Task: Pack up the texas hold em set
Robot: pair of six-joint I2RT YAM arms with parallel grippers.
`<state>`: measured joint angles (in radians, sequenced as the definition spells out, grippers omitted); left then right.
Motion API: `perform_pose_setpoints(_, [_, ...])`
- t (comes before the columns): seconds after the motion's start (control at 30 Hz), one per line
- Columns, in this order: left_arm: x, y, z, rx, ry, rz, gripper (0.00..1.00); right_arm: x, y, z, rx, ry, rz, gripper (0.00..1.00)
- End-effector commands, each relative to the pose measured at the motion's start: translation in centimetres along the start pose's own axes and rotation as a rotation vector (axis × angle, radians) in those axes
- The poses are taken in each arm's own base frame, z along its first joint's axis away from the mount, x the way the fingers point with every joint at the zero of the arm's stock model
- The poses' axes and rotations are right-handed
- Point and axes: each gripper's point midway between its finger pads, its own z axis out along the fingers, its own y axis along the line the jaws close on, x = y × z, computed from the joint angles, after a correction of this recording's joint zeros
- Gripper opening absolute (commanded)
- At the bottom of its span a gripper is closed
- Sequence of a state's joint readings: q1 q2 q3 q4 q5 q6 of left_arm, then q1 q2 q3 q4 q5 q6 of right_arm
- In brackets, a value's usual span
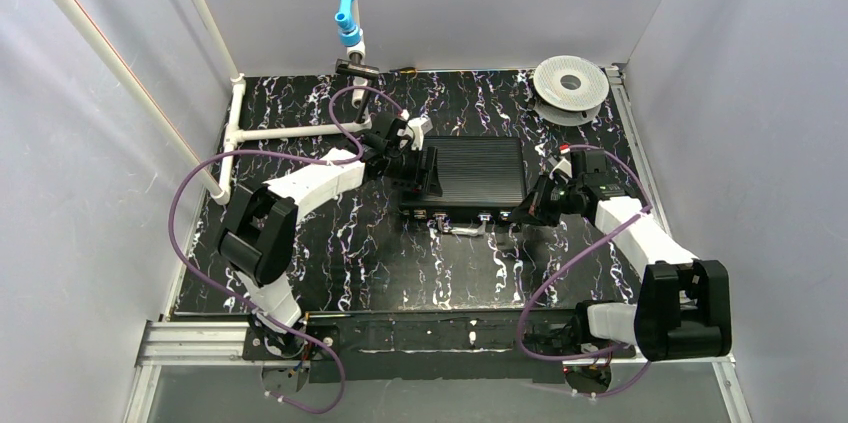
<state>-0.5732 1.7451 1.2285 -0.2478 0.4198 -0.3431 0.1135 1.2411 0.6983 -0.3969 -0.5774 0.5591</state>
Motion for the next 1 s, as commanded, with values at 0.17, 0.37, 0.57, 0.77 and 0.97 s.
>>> perform_pose_setpoints(0.17, [1.3, 0.2, -0.1, -0.072, 0.062, -0.007, 0.35, -2.0, 1.7, 0.3, -0.042, -0.029, -0.032, 0.01])
perform_pose_setpoints(0.37, [1.7, 0.9, 0.2, -0.11, 0.094, -0.025, 0.23, -1.4, 1.2, 0.7, -0.027, -0.007, -0.033, 0.01])
perform_pose_setpoints(0.57, [2.1, 1.5, 0.5, -0.141, 0.122, -0.035, 0.21, -1.2, 0.9, 0.7, -0.004, -0.001, -0.043, 0.02])
perform_pose_setpoints(0.77, [2.1, 1.6, 0.5, -0.145, 0.127, -0.024, 0.34, -1.7, 0.7, -0.5, 0.062, -0.051, -0.073, 0.27])
perform_pose_setpoints(0.97, [2.1, 1.8, 0.5, -0.151, 0.13, -0.021, 0.47, -1.8, -0.1, -0.4, 0.112, -0.051, -0.011, 0.37])
